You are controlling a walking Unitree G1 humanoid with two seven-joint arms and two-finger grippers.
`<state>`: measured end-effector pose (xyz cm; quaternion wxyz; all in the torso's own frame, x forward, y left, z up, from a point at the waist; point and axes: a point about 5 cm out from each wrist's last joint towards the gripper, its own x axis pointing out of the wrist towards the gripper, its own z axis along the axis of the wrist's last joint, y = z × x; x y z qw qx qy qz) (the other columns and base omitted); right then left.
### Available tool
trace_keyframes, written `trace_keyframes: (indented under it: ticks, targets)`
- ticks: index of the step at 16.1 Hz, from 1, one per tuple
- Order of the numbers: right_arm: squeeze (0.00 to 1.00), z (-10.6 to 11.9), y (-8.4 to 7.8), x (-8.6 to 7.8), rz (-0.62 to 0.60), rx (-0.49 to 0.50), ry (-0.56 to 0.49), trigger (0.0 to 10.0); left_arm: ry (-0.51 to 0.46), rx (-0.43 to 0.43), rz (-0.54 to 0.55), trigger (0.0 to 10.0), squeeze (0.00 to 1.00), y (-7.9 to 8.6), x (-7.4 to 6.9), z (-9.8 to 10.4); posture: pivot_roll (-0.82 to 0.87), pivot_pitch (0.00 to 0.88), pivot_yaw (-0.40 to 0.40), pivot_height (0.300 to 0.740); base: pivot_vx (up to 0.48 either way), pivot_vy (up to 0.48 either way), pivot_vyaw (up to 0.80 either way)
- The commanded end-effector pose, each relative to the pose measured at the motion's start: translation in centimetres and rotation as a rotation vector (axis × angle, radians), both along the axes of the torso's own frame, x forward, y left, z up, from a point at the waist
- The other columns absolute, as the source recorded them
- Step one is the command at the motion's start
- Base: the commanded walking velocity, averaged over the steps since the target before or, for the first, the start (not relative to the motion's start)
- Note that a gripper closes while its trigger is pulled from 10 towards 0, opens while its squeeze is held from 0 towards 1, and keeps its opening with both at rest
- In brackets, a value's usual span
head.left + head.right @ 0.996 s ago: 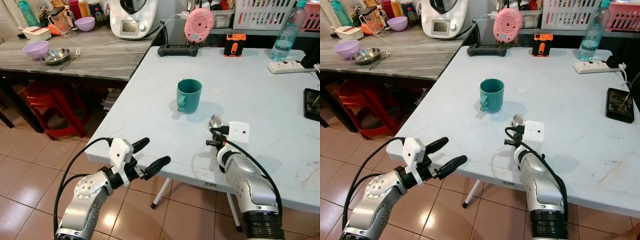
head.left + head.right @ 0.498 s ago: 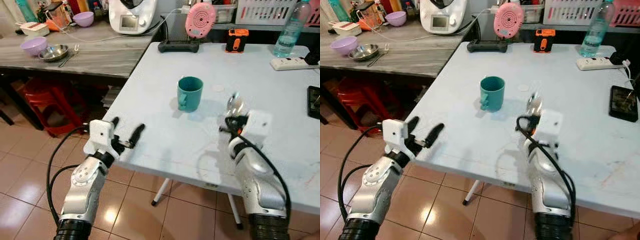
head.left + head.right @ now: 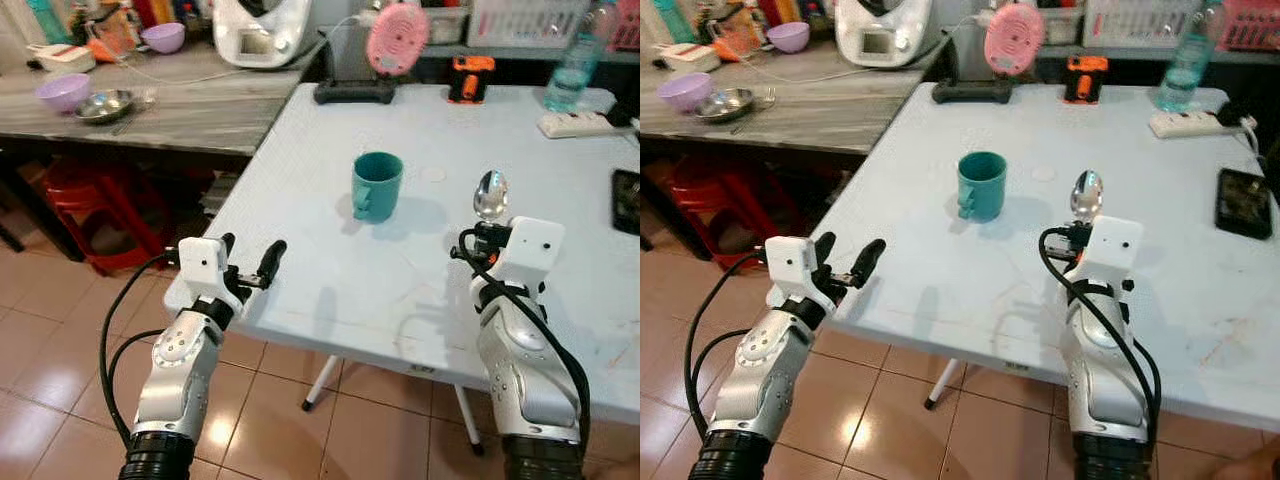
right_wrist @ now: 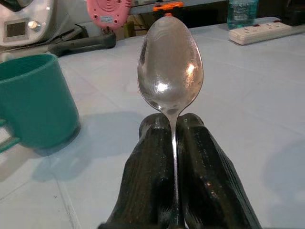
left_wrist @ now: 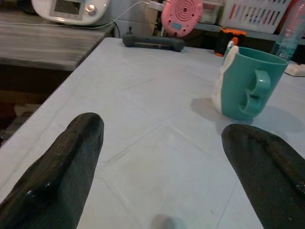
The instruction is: Setting the table
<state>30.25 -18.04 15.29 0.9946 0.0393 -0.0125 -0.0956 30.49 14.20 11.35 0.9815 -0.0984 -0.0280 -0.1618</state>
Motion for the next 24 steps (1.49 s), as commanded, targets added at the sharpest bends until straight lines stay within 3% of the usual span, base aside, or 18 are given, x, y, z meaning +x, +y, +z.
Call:
trace_keyframes:
  ticks: [1,11,14,19,24]
  targets:
    - [0.00,0.4,0.2,-0.1,0.006,-0.001,-0.023,10.0,-0.004,0.011,0.008,10.0,0.00,0.3,0.2,0.1,-0.15,0.070,0.103,0.740,0.000,0.326,-0.80]
    - [0.00,0.2,0.1,-0.1,-0.010,0.026,-0.032,10.0,-0.014,0.008,0.001,10.0,0.00,0.2,0.5,0.3,-0.14,0.066,0.110,0.740,0.000,0.390,-0.55]
    - [0.00,0.3,0.0,-0.2,-0.013,0.020,-0.044,10.0,-0.028,0.012,0.035,10.0,0.00,0.6,0.7,0.5,-0.14,0.064,0.110,0.740,0.000,0.401,0.00]
    - [0.00,0.4,-1.2,-0.9,-0.028,-0.037,-0.067,10.0,-0.027,0.045,0.144,10.0,0.00,2.5,0.7,0.2,-0.14,0.057,0.104,0.740,0.000,0.411,0.00]
    - [0.00,0.6,-1.3,-0.8,-0.026,-0.041,-0.079,10.0,-0.035,0.053,0.165,10.0,0.00,2.6,0.9,0.4,-0.14,0.051,0.101,0.740,0.000,0.419,0.00]
